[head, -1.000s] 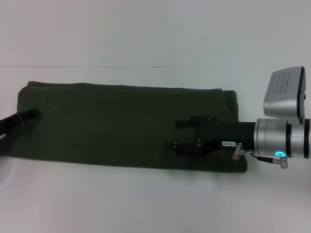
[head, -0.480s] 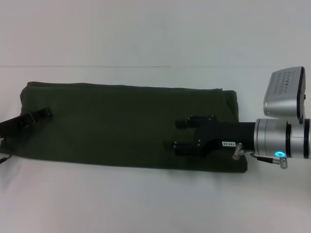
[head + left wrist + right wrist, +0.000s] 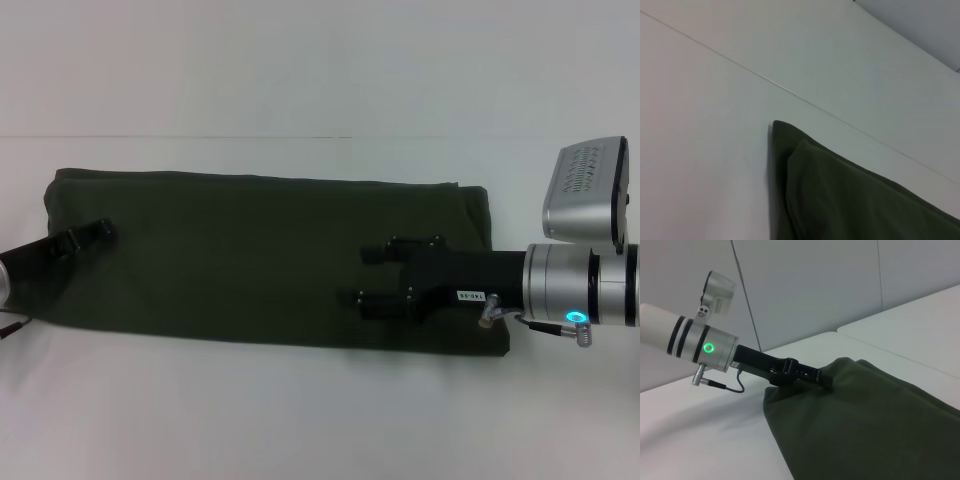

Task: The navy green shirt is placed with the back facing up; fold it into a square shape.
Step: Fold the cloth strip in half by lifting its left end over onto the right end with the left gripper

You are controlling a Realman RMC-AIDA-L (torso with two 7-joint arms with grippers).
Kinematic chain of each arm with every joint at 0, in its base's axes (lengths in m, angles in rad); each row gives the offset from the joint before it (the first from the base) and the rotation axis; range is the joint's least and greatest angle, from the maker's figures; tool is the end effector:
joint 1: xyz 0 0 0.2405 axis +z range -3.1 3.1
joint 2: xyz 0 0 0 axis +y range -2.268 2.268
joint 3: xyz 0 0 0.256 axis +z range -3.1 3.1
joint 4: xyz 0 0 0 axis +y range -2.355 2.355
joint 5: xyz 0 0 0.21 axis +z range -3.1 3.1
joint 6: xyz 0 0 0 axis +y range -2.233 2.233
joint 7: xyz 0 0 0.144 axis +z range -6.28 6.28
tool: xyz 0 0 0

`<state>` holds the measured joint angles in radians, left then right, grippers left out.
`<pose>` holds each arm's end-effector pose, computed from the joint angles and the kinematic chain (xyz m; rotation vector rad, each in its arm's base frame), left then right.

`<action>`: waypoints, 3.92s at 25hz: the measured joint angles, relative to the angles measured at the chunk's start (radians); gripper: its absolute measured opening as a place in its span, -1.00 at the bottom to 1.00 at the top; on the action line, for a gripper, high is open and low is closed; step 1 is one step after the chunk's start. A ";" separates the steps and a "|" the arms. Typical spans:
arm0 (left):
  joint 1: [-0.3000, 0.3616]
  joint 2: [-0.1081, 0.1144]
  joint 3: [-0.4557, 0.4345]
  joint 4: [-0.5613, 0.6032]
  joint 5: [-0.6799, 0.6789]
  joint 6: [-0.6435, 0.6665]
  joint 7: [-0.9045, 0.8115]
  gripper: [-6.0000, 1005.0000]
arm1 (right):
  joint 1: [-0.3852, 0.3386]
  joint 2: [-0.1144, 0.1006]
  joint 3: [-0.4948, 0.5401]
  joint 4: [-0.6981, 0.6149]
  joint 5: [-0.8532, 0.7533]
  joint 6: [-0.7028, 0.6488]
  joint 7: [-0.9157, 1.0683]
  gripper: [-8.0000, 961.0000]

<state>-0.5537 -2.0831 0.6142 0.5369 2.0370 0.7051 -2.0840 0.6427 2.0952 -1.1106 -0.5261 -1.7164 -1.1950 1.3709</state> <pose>-0.3583 0.3880 0.0188 -1.6346 -1.5478 -0.5440 0.2174 0.3653 -0.0649 -2.7514 0.5600 0.5874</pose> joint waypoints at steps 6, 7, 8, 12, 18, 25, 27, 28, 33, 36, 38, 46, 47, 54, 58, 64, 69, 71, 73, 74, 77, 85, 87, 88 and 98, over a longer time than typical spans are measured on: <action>-0.002 0.001 0.003 0.000 0.003 -0.008 0.017 0.60 | 0.000 0.000 0.000 0.000 0.000 0.000 0.000 0.64; -0.002 0.001 0.002 0.000 0.003 -0.008 0.024 0.57 | 0.000 0.000 0.000 0.000 0.000 0.000 0.000 0.64; -0.002 0.002 0.001 0.000 0.001 -0.008 0.028 0.55 | 0.000 0.000 0.000 0.000 0.000 0.000 0.000 0.64; -0.005 0.006 0.002 0.000 0.006 -0.011 0.029 0.46 | 0.000 0.000 0.000 -0.001 0.000 0.000 0.000 0.64; -0.006 0.005 0.003 -0.001 0.008 -0.019 0.029 0.05 | 0.000 0.000 0.000 -0.002 0.000 -0.001 0.000 0.64; -0.006 0.006 0.004 -0.002 0.009 -0.023 0.030 -0.62 | 0.000 0.000 0.000 -0.002 0.000 -0.002 0.000 0.64; -0.006 0.007 0.004 -0.002 0.009 -0.025 0.030 -0.74 | 0.000 0.000 0.000 -0.002 0.001 -0.002 0.000 0.64; -0.006 0.007 0.004 -0.002 0.009 -0.026 0.030 -0.80 | 0.000 0.000 0.000 -0.002 0.001 -0.002 0.000 0.64; -0.006 0.009 0.004 0.006 0.009 -0.025 0.030 -0.87 | 0.000 0.000 0.000 -0.002 0.002 -0.003 0.000 0.64; -0.007 0.012 0.004 0.023 0.009 -0.009 0.025 -0.87 | 0.000 0.000 0.000 -0.002 0.002 -0.004 0.000 0.64; -0.008 0.013 0.004 0.045 0.008 0.018 0.013 -0.87 | 0.000 0.000 0.000 -0.002 0.002 -0.005 0.000 0.64; -0.008 0.021 0.007 0.143 0.010 0.152 -0.087 -0.87 | -0.007 0.000 0.003 -0.002 0.002 -0.013 0.000 0.64; -0.009 0.023 0.009 0.151 0.010 0.170 -0.101 -0.87 | -0.008 0.000 0.005 -0.002 0.002 -0.013 -0.001 0.64; -0.014 0.020 0.014 0.197 0.011 0.251 -0.165 -0.87 | -0.015 0.000 0.008 -0.002 0.002 -0.016 -0.006 0.64; -0.020 0.012 0.015 0.217 0.008 0.284 -0.192 -0.87 | -0.022 0.000 0.009 -0.002 0.002 -0.016 -0.008 0.64; -0.041 -0.005 0.009 0.222 -0.011 0.356 -0.223 -0.87 | -0.034 -0.001 0.021 -0.002 0.004 -0.016 -0.013 0.64; -0.059 -0.030 0.012 0.223 -0.046 0.389 -0.249 -0.87 | -0.049 -0.003 0.028 -0.002 0.015 -0.016 -0.021 0.64; -0.066 -0.038 0.013 0.222 -0.055 0.393 -0.257 -0.87 | -0.055 -0.003 0.033 -0.002 0.017 -0.016 -0.021 0.64; -0.072 -0.052 0.023 0.221 -0.069 0.402 -0.261 -0.87 | -0.062 -0.003 0.039 -0.003 0.017 -0.016 -0.021 0.64; -0.076 -0.057 0.025 0.221 -0.069 0.404 -0.264 -0.87 | -0.064 -0.003 0.041 -0.003 0.017 -0.016 -0.021 0.64; -0.091 -0.074 0.033 0.222 -0.071 0.414 -0.278 -0.87 | -0.076 -0.003 0.053 -0.003 0.018 -0.022 -0.021 0.63; -0.110 -0.087 0.153 0.201 -0.183 0.420 -0.292 -0.87 | -0.121 -0.005 0.077 -0.004 0.019 -0.032 -0.021 0.63; -0.114 -0.088 0.199 0.181 -0.223 0.403 -0.291 -0.87 | -0.129 -0.005 0.079 -0.005 0.019 -0.036 -0.021 0.63; -0.117 -0.088 0.224 0.168 -0.243 0.390 -0.289 -0.87 | -0.135 -0.006 0.081 -0.005 0.019 -0.039 -0.021 0.63; -0.148 -0.092 0.480 0.096 -0.413 0.244 -0.278 -0.87 | -0.190 -0.008 0.133 -0.013 0.018 -0.090 -0.047 0.63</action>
<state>-0.7016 -2.1746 1.0940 0.6333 1.6239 0.9494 -2.3616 0.4522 2.0876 -0.9778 -0.5387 -1.6988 -1.2846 1.3238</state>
